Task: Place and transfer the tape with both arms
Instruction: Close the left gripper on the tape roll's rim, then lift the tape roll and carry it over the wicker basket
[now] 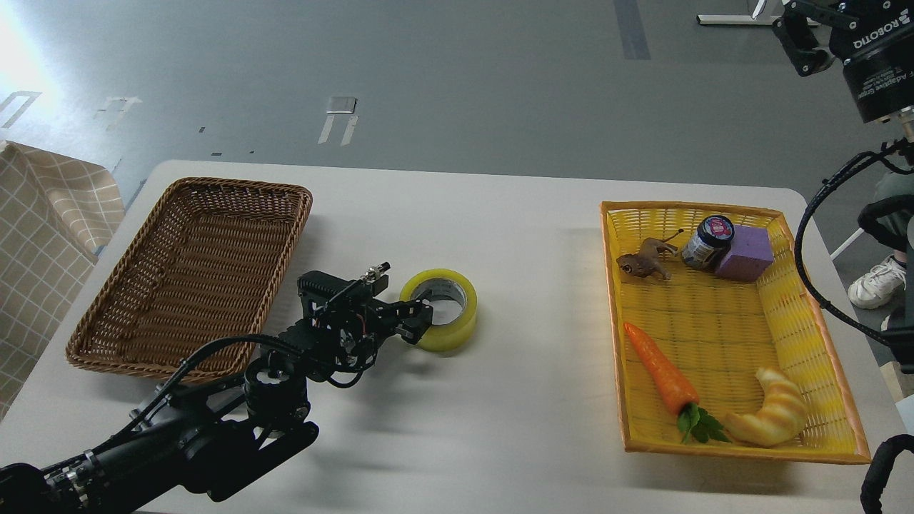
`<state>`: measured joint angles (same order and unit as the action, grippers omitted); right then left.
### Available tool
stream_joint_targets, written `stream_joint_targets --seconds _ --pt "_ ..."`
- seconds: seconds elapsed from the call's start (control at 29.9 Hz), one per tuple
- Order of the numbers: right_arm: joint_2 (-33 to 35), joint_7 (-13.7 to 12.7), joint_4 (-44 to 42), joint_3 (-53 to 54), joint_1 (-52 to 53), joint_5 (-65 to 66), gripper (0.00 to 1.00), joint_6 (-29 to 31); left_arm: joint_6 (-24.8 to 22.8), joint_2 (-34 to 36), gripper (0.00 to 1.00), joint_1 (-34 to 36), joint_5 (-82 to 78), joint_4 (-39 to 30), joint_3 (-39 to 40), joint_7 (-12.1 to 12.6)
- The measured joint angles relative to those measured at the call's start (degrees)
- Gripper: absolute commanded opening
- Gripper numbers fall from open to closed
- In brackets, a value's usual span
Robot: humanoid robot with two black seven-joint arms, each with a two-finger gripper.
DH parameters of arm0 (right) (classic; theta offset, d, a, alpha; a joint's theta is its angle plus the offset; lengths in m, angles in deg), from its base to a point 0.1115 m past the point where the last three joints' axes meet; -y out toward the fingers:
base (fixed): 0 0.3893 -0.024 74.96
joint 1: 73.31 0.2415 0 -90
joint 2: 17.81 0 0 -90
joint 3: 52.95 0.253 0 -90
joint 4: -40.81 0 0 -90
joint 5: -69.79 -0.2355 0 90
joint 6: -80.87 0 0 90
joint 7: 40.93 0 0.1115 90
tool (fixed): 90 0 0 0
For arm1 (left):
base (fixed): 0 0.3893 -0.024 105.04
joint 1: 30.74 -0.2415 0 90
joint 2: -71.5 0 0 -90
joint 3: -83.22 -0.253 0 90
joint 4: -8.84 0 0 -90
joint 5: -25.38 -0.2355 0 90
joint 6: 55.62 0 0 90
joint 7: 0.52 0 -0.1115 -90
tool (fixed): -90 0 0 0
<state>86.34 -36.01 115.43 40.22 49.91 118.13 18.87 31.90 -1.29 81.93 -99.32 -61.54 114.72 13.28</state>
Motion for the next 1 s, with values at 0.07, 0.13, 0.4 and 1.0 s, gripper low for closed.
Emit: stream_joint_targets --seconds 0.07,0.13,0.4,1.0 --pt "0.0 -0.1 0.0 0.0 -0.1 0.0 1.00 0.0 -0.5 0.0 0.66 0.2 0.7 0.0 0.0 0.1" --pt "0.0 -0.2 0.0 0.0 -0.1 0.0 1.00 0.0 -1.0 0.0 0.66 0.3 1.1 0.0 0.0 0.1" --pt "0.0 -0.6 0.0 0.0 -0.4 0.0 1.00 0.0 -2.6 0.1 0.53 0.7 1.3 -0.1 0.0 0.2" --pt "0.0 -0.7 -0.4 0.0 -1.0 0.2 1.00 0.0 -8.9 0.3 0.09 4.0 2.5 -2.9 0.1 0.6"
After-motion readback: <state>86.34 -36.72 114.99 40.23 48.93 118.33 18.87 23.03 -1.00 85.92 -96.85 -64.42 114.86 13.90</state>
